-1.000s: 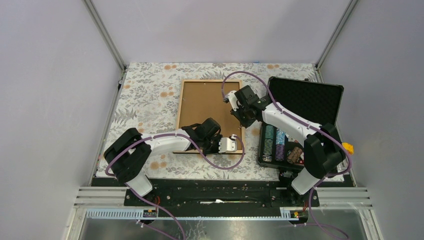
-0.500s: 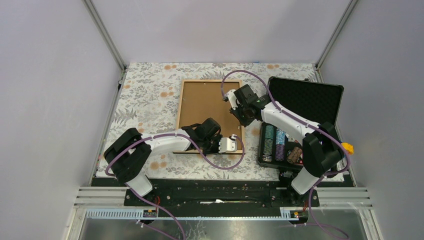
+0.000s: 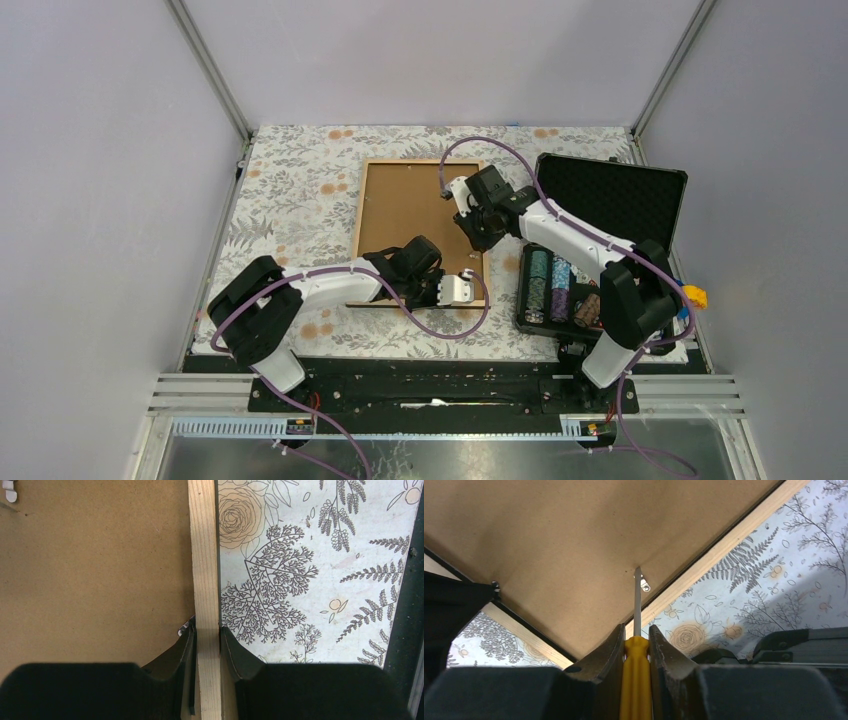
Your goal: Take the photo out of the frame
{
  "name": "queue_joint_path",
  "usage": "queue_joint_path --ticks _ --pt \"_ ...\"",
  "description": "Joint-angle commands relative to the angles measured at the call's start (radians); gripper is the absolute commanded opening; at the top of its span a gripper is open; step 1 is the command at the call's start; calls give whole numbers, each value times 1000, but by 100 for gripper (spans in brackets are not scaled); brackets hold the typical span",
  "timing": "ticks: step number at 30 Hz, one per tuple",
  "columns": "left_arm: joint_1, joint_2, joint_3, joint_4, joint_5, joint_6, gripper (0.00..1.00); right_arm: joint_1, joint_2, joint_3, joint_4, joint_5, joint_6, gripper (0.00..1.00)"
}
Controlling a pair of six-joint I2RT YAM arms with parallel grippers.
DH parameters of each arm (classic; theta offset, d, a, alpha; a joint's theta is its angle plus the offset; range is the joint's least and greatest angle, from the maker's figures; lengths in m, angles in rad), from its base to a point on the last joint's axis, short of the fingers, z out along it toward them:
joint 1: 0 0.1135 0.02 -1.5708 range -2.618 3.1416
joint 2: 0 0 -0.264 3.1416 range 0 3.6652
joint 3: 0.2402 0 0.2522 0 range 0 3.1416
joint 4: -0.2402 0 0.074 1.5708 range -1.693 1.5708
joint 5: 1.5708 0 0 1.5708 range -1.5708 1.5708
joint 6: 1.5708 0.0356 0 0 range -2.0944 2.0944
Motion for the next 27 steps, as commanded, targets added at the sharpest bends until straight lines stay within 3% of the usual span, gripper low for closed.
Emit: queue_joint_path --ticks 1,11,16,22,27 --pt "-25 25 -40 -61 52 9 14 9 16 23 -43 -70 22 0" --pt "-23 -83 -134 -159 -21 114 14 -1 -38 110 -61 -81 41 0" --pt "-3 -151 -175 -230 -76 171 19 -15 -48 134 -58 -133 73 0" --pt "164 -264 -169 -348 -66 298 43 -52 -72 126 -54 -145 72 0" --pt "306 -328 -48 -480 42 353 60 -106 -89 139 -55 -149 51 0"
